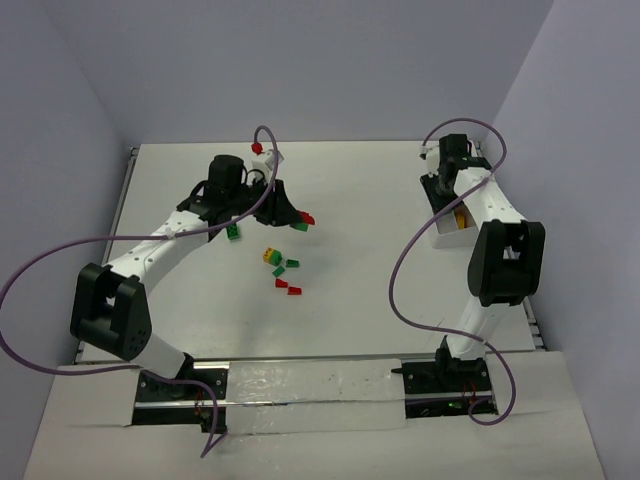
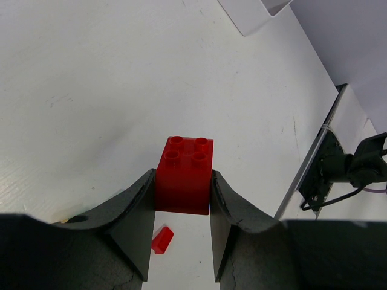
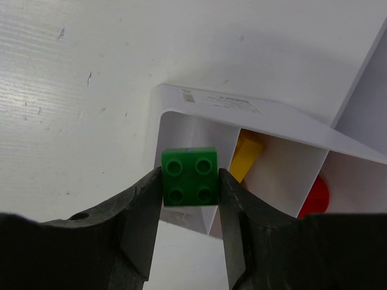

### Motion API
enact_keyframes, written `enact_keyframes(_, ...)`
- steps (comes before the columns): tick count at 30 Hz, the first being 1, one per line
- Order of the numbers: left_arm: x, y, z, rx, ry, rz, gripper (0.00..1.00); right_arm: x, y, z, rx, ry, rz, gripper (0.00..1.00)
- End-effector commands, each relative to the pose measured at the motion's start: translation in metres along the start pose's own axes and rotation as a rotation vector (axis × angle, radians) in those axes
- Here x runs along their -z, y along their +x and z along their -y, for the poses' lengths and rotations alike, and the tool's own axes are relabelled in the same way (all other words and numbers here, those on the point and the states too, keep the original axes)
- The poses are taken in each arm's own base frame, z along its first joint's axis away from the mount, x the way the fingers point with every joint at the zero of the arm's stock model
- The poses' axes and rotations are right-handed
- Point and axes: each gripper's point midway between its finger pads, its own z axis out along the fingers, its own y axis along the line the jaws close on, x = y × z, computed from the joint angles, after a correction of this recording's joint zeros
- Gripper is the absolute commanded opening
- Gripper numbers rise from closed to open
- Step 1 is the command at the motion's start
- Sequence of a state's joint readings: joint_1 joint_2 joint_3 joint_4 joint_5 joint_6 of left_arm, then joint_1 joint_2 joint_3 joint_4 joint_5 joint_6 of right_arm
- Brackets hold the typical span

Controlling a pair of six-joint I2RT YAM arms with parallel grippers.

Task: Sort the legos into containers by color

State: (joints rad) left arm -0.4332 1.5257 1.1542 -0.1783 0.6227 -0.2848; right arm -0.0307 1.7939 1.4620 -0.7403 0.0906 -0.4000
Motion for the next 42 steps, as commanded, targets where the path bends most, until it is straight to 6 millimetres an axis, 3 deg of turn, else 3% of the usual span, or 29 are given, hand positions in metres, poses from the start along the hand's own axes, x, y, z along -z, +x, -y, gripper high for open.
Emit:
enact_keyframes(1,0.001,-0.019,0.004,-0.018,-0.006,0.035,0.00,0.000,-0.007,0.007,-0.007,0.021,0.024,0.55)
enact_keyframes(5,0.002,-0.021,0.006,-0.007,-0.002,0.042,0.00,0.012,-0.016,0.005,-0.018,0.006,0.048,0.60)
enact_keyframes(9,0.007,-0.030,0.006,0.042,0.020,0.069,0.00,0.038,-0.034,0.002,-0.039,-0.034,0.119,0.62)
enact_keyframes(11,0.013,-0.038,0.006,0.122,0.032,0.102,0.00,0.063,-0.054,-0.013,-0.054,-0.138,0.205,0.63)
enact_keyframes(13,0.026,-0.059,0.000,0.190,0.047,0.188,0.00,0.102,-0.077,-0.041,-0.083,-0.319,0.336,0.63)
enact_keyframes(15,0.036,-0.066,0.001,0.297,0.103,0.212,0.00,0.147,-0.100,-0.081,-0.128,-0.575,0.481,0.72)
enact_keyframes(18,0.044,-0.073,0.010,0.427,0.239,0.254,0.00,0.195,-0.118,-0.130,-0.206,-0.934,0.583,0.81)
enact_keyframes(19,0.047,-0.077,0.007,0.393,0.255,0.295,0.00,0.201,-0.127,-0.128,-0.181,-0.928,0.641,0.81)
enact_keyframes(20,0.052,-0.081,0.014,0.479,0.312,0.311,0.00,0.205,-0.124,-0.150,-0.182,-1.014,0.625,0.81)
enact_keyframes(22,0.065,-0.091,0.026,0.482,0.411,0.384,0.00,0.224,-0.127,-0.186,-0.174,-1.151,0.610,0.81)
enact_keyframes(23,0.070,-0.099,0.030,0.473,0.441,0.430,0.00,0.234,-0.127,-0.214,-0.157,-1.216,0.582,0.81)
enact_keyframes(25,0.078,-0.108,0.038,0.458,0.483,0.481,0.00,0.244,-0.129,-0.239,-0.153,-1.277,0.572,0.81)
enact_keyframes(30,0.085,-0.122,0.047,0.443,0.542,0.540,0.00,0.254,-0.142,-0.277,-0.211,-1.384,0.537,0.83)
enact_keyframes(33,0.084,-0.124,0.050,0.446,0.549,0.540,0.00,0.253,-0.146,-0.289,-0.255,-1.444,0.496,0.86)
enact_keyframes(42,0.080,-0.122,0.050,0.470,0.548,0.524,0.00,0.280,-0.144,-0.315,-0.175,-1.545,0.550,0.95)
